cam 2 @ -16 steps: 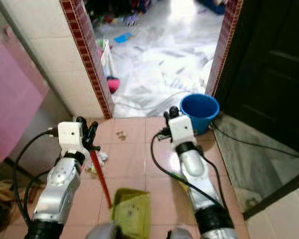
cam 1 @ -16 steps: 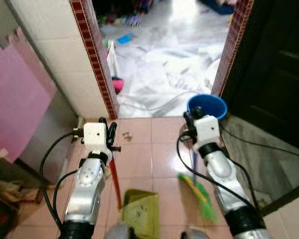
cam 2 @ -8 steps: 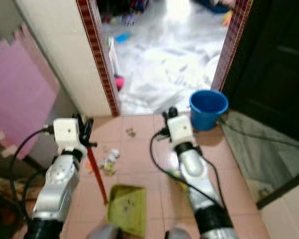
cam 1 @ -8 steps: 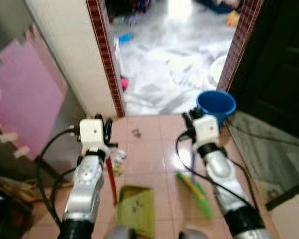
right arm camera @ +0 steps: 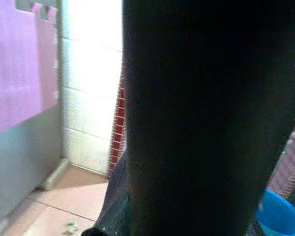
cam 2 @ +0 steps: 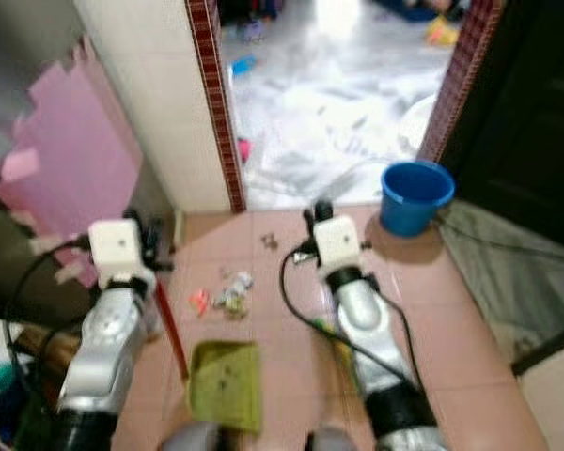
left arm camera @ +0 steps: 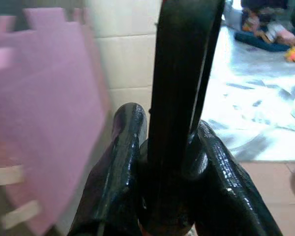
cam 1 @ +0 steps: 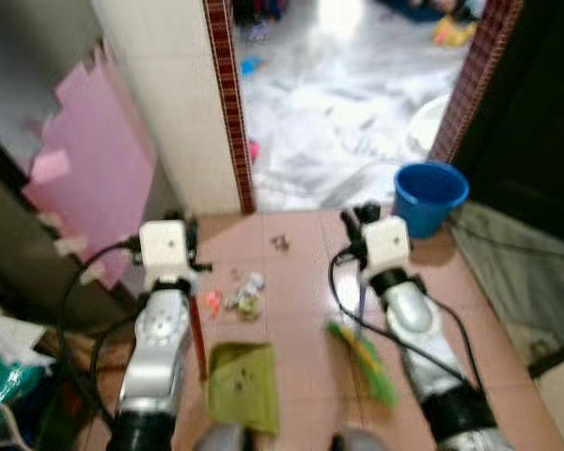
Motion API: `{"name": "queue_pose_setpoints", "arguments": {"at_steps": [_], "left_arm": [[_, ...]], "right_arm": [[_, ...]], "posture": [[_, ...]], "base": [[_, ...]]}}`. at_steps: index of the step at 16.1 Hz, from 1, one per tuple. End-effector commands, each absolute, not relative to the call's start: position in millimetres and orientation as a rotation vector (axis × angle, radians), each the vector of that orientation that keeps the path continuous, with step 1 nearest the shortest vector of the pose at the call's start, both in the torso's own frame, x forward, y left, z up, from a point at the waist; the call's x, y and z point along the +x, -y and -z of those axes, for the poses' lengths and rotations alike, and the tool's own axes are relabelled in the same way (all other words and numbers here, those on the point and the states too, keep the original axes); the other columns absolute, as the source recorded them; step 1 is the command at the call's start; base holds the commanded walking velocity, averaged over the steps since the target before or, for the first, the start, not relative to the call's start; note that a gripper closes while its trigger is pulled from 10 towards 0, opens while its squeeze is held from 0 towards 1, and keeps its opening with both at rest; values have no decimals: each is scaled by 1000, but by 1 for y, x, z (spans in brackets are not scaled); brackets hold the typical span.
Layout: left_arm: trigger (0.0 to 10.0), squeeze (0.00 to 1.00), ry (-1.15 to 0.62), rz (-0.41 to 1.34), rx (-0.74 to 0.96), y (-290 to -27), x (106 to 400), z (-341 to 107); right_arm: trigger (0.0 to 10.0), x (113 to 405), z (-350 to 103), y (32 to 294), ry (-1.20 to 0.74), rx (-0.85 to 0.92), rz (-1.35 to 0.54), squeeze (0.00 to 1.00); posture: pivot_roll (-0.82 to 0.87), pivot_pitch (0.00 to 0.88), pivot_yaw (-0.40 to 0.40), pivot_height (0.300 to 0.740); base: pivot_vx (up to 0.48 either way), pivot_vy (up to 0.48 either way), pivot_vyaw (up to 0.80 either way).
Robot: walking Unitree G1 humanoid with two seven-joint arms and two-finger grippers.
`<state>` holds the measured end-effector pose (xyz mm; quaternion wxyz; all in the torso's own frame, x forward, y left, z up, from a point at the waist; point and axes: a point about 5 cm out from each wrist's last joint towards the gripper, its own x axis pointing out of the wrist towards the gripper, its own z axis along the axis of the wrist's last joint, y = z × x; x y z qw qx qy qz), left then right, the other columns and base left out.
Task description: Sweep floor
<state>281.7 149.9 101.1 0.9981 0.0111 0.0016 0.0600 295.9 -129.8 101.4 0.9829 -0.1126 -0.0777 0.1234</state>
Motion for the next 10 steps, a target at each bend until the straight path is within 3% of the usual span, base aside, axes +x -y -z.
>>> {"name": "queue_pose_setpoints", "arguments": {"at_steps": [1, 3, 5, 10], "left_arm": [[10000, 0, 59, -204, 23, -164, 284, -112], [10000, 0, 47, -268, -5, -173, 283, -110], [10000, 0, 26, -359, -34, -183, 283, -105], [10000, 0, 19, -333, -18, -176, 283, -102]], "right_arm": [[10000, 299, -113, 117, 212, -229, -286, 0], [10000, 299, -113, 117, 213, -231, -290, 0], [10000, 298, -113, 116, 214, -234, -293, 0], [10000, 297, -113, 115, 217, -241, -295, 0]], "posture": [[-47, 0, 47, 740], [-47, 0, 47, 740], [-47, 0, 47, 740], [-43, 0, 47, 740]], "base": [[0, 0, 0], [0, 0, 0], [0, 0, 800], [0, 0, 800]]}}
